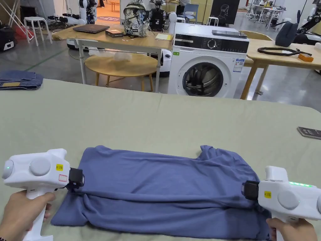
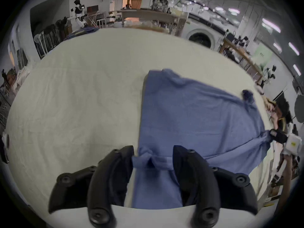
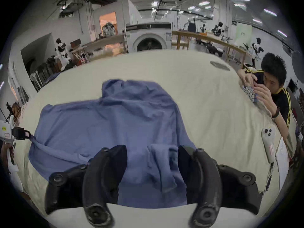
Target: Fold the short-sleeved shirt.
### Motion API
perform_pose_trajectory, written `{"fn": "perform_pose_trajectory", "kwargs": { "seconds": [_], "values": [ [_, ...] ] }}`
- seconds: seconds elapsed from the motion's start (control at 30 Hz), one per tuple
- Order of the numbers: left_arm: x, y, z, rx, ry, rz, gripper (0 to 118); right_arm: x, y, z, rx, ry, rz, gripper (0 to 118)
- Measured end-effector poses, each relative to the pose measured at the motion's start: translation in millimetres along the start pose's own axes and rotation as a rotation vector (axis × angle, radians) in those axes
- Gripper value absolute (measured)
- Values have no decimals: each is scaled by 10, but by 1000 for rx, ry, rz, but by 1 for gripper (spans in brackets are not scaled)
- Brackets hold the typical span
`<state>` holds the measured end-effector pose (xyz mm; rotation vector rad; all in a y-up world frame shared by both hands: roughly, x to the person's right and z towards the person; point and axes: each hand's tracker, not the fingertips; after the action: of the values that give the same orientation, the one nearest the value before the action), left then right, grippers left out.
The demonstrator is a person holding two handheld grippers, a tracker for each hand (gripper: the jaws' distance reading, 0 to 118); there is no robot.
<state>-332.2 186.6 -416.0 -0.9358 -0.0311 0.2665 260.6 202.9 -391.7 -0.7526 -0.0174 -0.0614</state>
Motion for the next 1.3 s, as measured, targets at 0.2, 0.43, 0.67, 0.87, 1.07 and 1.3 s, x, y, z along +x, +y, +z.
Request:
{"fn": "perform_pose_trajectory", "kwargs": {
  "seconds": [0.2,0.43,0.67,0.87,1.07,1.3],
  "values": [
    [333,-331,597,200,-74,-98,54,-383,-142,527,196,4,61,66],
    [788,-828,1122,472,90,-268,9,-837,-474,1049,397,-28,65,5],
    [876,-1078,1458,533,83,-211,0,-1094,-654,1269,445,-2,56,0],
    [677,-1107,1404,432,103,-185,0,-1138,-686,1372,446,12,70,0],
    [162,-718,881,96,52,-38,0,-1106,-693,1315,412,12,83,0],
    [-82,-520,284,-157,40,12,57,-1028,-763,1268,365,8,115,0]
  ]
}}
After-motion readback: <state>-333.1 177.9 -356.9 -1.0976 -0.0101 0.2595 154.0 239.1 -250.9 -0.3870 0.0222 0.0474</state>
